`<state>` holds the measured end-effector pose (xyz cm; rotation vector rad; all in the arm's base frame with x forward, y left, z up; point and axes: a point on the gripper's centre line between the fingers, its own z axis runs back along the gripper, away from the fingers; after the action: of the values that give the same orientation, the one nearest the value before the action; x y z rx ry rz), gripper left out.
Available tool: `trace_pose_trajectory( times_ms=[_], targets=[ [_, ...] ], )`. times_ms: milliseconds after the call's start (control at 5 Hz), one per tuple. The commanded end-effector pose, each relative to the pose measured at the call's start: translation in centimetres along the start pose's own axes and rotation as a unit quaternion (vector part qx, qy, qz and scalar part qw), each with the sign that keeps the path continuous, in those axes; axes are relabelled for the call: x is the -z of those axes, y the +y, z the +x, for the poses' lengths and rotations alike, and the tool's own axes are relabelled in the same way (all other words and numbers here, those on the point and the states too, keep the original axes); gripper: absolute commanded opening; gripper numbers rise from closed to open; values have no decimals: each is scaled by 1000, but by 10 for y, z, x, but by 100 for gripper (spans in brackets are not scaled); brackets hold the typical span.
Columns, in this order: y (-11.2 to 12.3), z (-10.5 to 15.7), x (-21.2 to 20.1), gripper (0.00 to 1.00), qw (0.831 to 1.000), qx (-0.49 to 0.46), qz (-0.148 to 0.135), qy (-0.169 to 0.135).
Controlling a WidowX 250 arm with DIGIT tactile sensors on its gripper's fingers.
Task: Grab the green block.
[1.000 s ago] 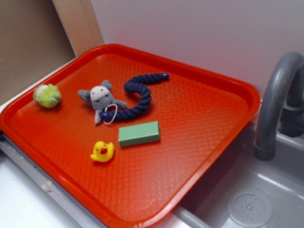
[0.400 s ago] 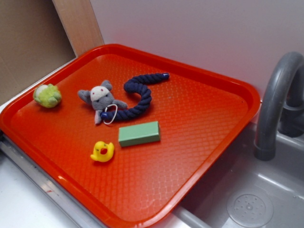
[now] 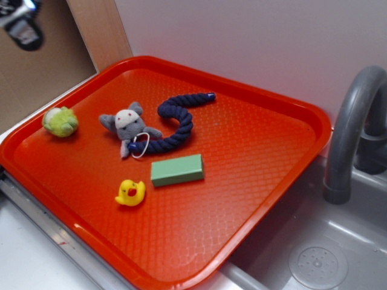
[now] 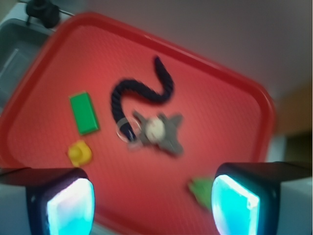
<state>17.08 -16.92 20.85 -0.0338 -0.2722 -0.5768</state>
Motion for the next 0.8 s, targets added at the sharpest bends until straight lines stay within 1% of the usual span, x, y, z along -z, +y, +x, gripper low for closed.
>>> trace_pose_trajectory(
  times_ms=[0,200,400,600],
  targets=[
    [-45,45,25,100,993,85,-73,-27],
    [-57,54,58,100,992,109,-58,22],
    [-68,52,84,100,990,116,-51,54],
    [-77,49,111,100,985,134,-70,81]
  ],
)
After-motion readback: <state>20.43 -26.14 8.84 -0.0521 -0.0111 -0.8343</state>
